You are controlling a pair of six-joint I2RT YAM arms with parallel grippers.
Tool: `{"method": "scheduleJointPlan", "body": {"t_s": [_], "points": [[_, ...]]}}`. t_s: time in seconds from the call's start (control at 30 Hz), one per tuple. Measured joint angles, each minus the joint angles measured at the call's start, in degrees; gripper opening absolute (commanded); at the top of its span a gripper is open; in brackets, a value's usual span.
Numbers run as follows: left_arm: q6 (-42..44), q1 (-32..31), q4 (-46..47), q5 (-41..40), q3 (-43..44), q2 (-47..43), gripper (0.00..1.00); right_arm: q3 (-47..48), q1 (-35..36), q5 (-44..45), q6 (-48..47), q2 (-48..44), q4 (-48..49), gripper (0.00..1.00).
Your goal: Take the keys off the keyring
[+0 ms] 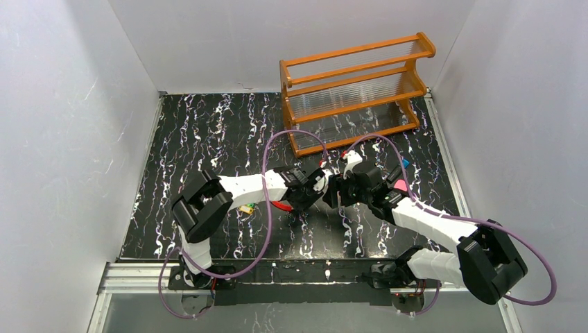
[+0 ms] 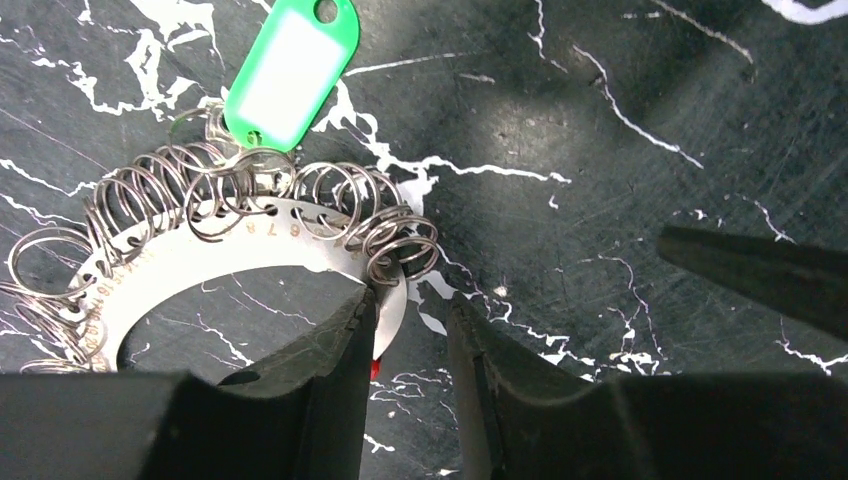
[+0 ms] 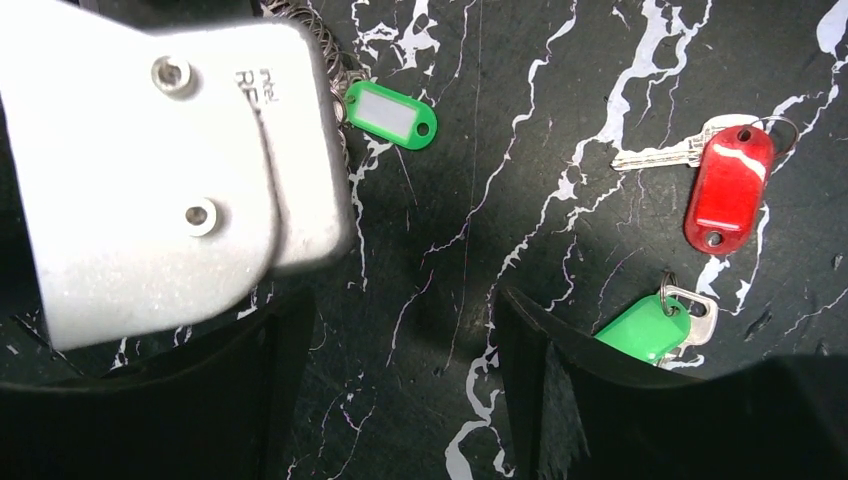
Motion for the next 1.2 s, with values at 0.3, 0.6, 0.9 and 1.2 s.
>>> {"method": "scheduleJointPlan", "body": {"t_s": [0.3, 0.6, 0.9, 1.2], "points": [[0.6, 1.7, 0.0, 1.7, -1.0, -0.8, 0.36, 0.0, 0.0, -0.5, 0.7, 0.0, 1.3, 0.75], [0.8, 3.0, 2.1, 5.0, -2.9, -1.8, 0.20, 0.0, -0.5, -1.8, 1.8, 0.2, 2.6, 0.75], [1.4, 3.4, 3.4, 9.3, -5.3, -3.7, 0.02, 0.0, -2.8, -5.7, 6.3, 3.1, 6.2, 0.79], [2.3, 4.8, 3.0, 13.2, -7.0, -8.7, 0.00, -1.6, -3.2, -10.1, 13.1, 7.9, 12.5, 0.76]]}}
